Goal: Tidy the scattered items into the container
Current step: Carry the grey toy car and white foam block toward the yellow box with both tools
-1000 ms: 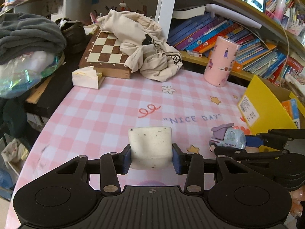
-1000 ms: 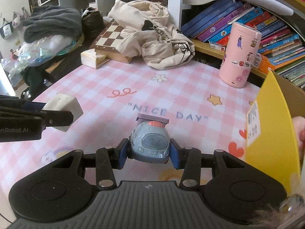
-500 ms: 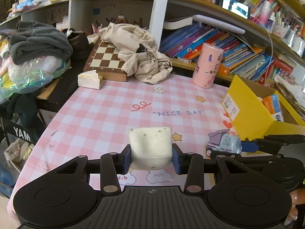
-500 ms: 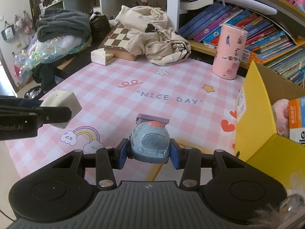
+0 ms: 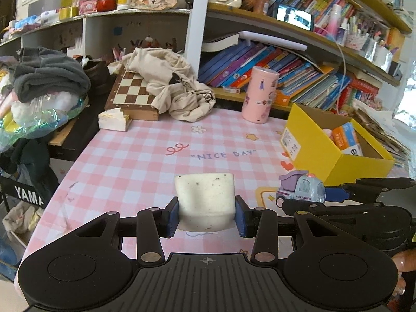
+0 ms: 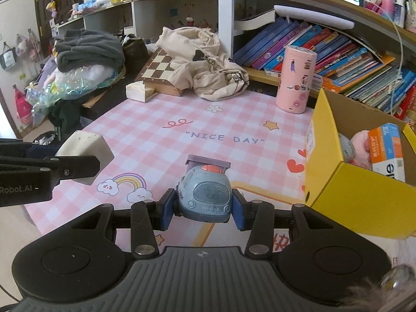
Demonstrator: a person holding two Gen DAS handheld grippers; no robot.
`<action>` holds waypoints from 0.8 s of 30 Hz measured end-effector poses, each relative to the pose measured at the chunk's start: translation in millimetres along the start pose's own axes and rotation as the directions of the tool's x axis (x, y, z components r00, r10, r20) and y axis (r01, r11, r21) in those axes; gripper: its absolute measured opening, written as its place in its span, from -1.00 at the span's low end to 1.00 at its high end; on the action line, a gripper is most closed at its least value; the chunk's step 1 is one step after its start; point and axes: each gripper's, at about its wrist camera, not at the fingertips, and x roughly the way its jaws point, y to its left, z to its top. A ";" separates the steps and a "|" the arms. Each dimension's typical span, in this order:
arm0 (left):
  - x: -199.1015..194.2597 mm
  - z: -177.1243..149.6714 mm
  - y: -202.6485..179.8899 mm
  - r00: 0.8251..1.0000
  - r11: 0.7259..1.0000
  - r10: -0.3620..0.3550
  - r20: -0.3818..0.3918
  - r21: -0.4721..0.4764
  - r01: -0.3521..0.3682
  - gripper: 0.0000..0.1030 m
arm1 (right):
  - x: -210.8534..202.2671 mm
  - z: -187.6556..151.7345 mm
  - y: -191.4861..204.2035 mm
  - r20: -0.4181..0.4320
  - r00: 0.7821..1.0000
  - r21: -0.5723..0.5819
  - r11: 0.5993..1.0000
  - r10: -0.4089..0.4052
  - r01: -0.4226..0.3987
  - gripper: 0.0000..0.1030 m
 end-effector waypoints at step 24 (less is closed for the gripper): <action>-11.8 -16.5 -9.9 0.989 0.987 -0.145 -0.026 0.060 0.147 -0.22 | -44.6 -28.7 7.5 0.011 0.991 0.075 0.988 -0.136 0.135 -0.18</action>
